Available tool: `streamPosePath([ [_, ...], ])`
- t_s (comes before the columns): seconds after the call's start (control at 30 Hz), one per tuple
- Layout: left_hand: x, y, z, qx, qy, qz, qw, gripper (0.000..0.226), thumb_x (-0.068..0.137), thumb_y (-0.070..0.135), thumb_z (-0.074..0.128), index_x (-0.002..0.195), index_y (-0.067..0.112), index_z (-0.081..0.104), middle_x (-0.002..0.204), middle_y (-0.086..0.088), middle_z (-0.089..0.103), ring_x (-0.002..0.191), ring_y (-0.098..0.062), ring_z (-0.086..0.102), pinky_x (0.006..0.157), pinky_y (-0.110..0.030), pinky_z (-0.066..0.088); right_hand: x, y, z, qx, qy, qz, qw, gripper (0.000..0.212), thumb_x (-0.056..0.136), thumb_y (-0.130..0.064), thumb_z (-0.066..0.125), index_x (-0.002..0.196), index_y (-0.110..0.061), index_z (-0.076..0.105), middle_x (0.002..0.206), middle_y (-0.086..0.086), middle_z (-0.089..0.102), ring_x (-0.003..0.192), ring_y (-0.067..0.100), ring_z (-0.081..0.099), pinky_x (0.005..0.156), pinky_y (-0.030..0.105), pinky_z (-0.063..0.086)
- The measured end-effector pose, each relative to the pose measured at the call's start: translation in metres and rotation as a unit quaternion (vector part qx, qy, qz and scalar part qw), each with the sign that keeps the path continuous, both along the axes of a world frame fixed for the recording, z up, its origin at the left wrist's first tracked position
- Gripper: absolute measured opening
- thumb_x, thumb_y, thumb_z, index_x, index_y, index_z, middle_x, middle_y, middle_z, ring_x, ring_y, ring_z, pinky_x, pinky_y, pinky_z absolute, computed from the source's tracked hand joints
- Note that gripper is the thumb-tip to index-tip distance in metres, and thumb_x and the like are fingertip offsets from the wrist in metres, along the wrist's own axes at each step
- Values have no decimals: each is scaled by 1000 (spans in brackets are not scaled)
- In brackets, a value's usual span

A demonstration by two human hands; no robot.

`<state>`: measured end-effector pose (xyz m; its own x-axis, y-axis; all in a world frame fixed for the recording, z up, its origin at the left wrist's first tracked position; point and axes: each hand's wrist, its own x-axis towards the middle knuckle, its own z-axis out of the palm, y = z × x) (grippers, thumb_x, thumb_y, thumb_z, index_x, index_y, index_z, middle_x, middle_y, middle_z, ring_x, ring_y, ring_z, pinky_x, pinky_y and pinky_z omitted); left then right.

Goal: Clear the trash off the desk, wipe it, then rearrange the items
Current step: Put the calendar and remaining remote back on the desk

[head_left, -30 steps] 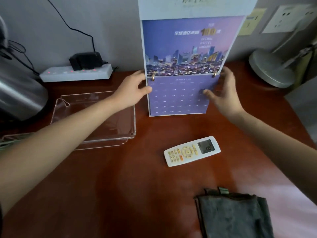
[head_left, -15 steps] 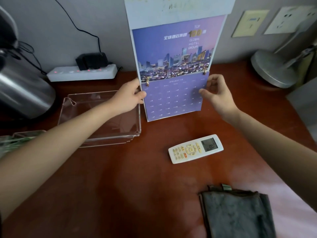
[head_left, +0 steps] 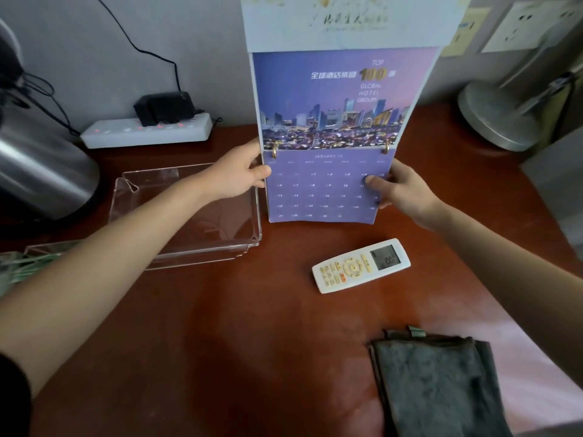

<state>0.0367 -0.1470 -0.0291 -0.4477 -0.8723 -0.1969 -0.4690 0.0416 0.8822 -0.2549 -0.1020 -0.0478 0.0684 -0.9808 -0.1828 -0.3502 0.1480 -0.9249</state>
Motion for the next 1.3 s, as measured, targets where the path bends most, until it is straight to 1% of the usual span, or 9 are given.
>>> streamPosePath([
  [0.13, -5, 11, -5, -33, 2, 4, 999, 49, 94, -4, 41, 133, 26, 37, 139, 2, 41, 118, -16, 48, 77, -21, 51, -2, -1, -6, -56, 54, -19, 997, 26, 91, -17, 58, 117, -13, 54, 90, -11, 58, 74, 6, 53, 61, 17, 47],
  [0.27, -7, 16, -5, -59, -7, 7, 998, 50, 94, -4, 42, 136, 22, 37, 143, 1, 39, 116, -16, 50, 75, -20, 52, -9, -6, -5, -63, 132, -8, 989, 26, 90, -15, 59, 116, -11, 55, 104, 2, 62, 89, 20, 56, 82, 38, 47],
  [0.43, -5, 15, -5, -81, -8, -8, 997, 51, 94, -3, 41, 138, 21, 34, 143, 0, 37, 117, -18, 49, 75, -21, 53, 3, 35, -17, -48, 238, -82, 967, 30, 87, -27, 61, 102, -9, 42, 101, 6, 44, 85, 19, 45, 79, 36, 40],
  [0.5, -4, 12, -6, -77, -14, -7, 997, 50, 94, -2, 41, 140, 18, 33, 142, 0, 38, 119, -20, 48, 76, -21, 53, 9, 73, -28, -42, 300, 41, 952, 48, 78, -49, 62, 102, -13, 42, 103, 1, 42, 92, 20, 45, 82, 30, 33],
  [0.57, -4, 11, -6, -74, -23, -6, 997, 49, 95, -1, 41, 140, 17, 33, 140, -2, 40, 119, -21, 48, 75, -19, 53, 13, 96, -39, -55, 393, 270, 877, 78, 64, -70, 51, 122, -18, 41, 117, -4, 41, 115, 18, 39, 98, 32, 21],
  [0.63, -5, 12, -4, -74, -30, -5, 997, 46, 95, 0, 41, 139, 16, 35, 138, -1, 42, 118, -22, 50, 74, -18, 54, 17, 94, -47, -94, 435, 359, 821, 84, 67, -62, 63, 136, -21, 35, 128, -3, 40, 124, 20, 33, 107, 39, 15],
  [0.8, 11, 31, -1, -98, -115, 36, 988, 28, 92, 14, 52, 120, 12, 50, 121, -4, 58, 97, -25, 61, 82, -44, 53, 48, 75, -34, -107, 372, 376, 842, 74, 71, -35, 77, 135, -20, 42, 121, 5, 49, 111, 25, 44, 94, 39, 41],
  [1.1, 95, 119, 29, 140, -102, 23, 985, 23, 90, 33, 55, 109, 19, 55, 97, 4, 67, 83, -10, 66, 71, -29, 56, 181, 76, 10, -194, 342, 332, 857, 68, 64, -32, 83, 117, -4, 51, 106, 11, 51, 96, 25, 48, 81, 33, 40],
  [1.3, 203, 137, 39, 258, 42, 98, 960, 19, 89, 7, 59, 106, 8, 53, 105, -13, 65, 90, -20, 68, 77, -31, 57, 303, 84, 34, -213, 327, 313, 866, 67, 61, -35, 83, 110, -5, 49, 96, -2, 40, 90, 13, 37, 75, 26, 33],
])
